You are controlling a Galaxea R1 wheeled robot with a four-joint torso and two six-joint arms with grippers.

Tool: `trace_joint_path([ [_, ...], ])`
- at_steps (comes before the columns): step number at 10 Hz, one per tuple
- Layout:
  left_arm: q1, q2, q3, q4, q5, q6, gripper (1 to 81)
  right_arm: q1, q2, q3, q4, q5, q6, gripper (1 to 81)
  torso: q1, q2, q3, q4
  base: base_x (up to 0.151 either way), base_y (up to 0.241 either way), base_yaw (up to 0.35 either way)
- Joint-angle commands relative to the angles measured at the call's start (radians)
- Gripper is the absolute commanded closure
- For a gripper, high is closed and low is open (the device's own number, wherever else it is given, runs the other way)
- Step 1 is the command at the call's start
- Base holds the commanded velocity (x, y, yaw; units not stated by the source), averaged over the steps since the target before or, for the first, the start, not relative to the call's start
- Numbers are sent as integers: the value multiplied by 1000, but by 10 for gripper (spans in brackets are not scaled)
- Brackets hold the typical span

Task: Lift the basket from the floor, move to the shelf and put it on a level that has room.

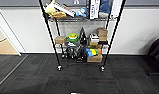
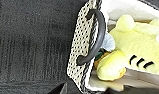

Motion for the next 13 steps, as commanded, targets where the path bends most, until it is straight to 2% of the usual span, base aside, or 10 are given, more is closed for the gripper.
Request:
trace_joint_path([
  [1,-145,-3,4,-16,95,-4,10,122,-20,23,47,-62,2,10,61,-95,-89,0,0,0,0],
  [2,-162,5,4,-17,100,-6,10,133,-26,43,62,-62,2,10,83,-129,-112,0,0,0,0],
  [3,-185,11,4,-26,109,-6,10,150,-35,67,83,-62,2,10,105,-164,-60,0,0,0,0],
  [4,-211,11,6,-51,116,-4,10,167,-53,99,106,-64,2,10,122,-189,-83,0,0,0,0],
  [5,-237,14,7,-57,141,-4,10,179,-70,130,122,-62,2,10,72,-112,-88,0,0,0,0],
  [8,-274,23,1,-54,160,-6,10,202,-107,188,157,-59,2,10,88,-138,-98,0,0,0,0],
  [12,-274,39,-2,-45,156,-4,10,222,-43,136,176,-49,2,10,87,-136,-98,0,0,0,0],
  [13,-274,42,-2,-45,156,-3,10,229,-26,127,176,-49,2,10,152,-236,-98,0,0,0,0],
])
